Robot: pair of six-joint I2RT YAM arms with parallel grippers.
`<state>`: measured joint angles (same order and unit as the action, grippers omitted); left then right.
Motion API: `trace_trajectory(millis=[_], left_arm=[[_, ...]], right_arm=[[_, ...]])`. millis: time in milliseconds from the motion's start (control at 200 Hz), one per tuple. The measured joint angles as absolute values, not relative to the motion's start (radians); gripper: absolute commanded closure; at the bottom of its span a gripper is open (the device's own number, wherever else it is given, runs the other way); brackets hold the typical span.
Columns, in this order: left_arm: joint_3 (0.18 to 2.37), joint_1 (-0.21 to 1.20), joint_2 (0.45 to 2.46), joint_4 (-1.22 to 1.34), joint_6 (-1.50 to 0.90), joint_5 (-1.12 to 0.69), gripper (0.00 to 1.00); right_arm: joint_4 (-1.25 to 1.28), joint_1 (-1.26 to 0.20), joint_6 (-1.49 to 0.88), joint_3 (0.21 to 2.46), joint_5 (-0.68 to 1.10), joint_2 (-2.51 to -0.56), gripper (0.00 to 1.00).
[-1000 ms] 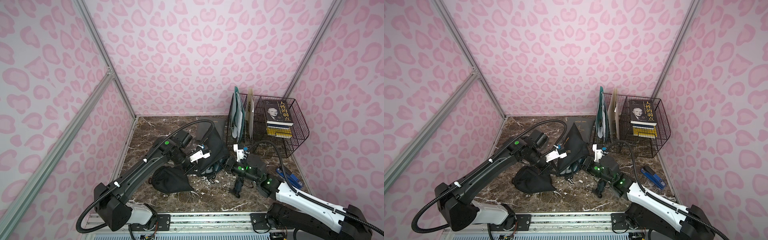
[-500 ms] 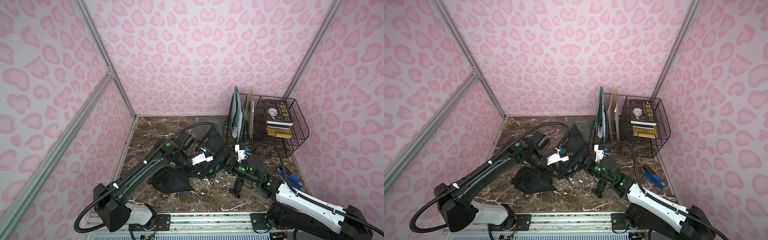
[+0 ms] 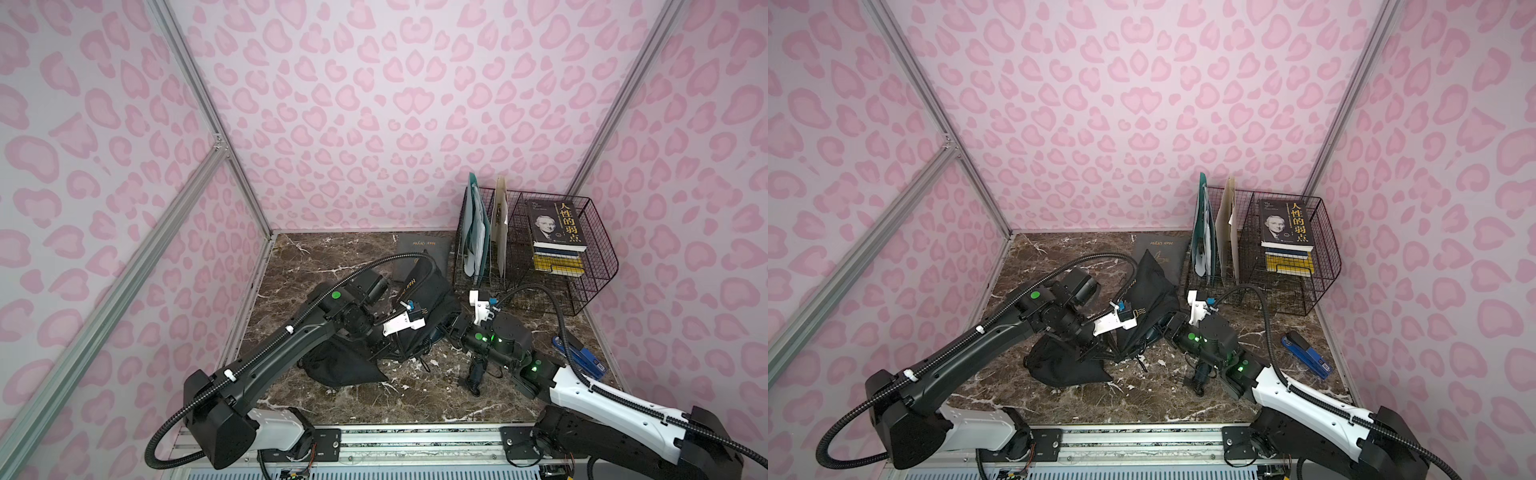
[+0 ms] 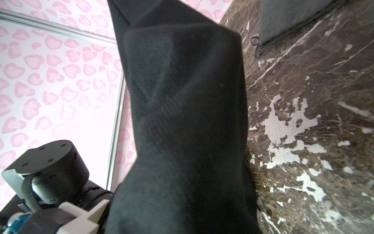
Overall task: Pack away hair dryers
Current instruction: Place the hair dryer in the drawstring bag.
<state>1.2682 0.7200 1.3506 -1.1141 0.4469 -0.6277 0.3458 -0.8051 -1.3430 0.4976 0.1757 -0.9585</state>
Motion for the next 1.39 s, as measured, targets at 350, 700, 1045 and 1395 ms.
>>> trace_trajectory(millis=[350,700,1045,1395], left_arm=[[1.309,0.720,1.355,-1.139,0.457,-0.646,0.98],[1.394,0.721,1.388,-1.266,0.496,-0.764,0.98],[1.496,0.725,1.413,-1.329,0.489,-0.736,0.98],[1.505,0.726,1.402,-1.335,0.483,-0.672,0.98]], right_arm=[[0.337,-0.807,-1.354,0.484,0.132,-0.934,1.00],[0.279,-0.868,-1.327,0.578,0.060,-0.988,1.00],[0.113,-0.926,-1.271,0.753,-0.019,-1.142,0.98],[0.032,-0.949,-1.250,0.776,-0.028,-1.166,0.83]])
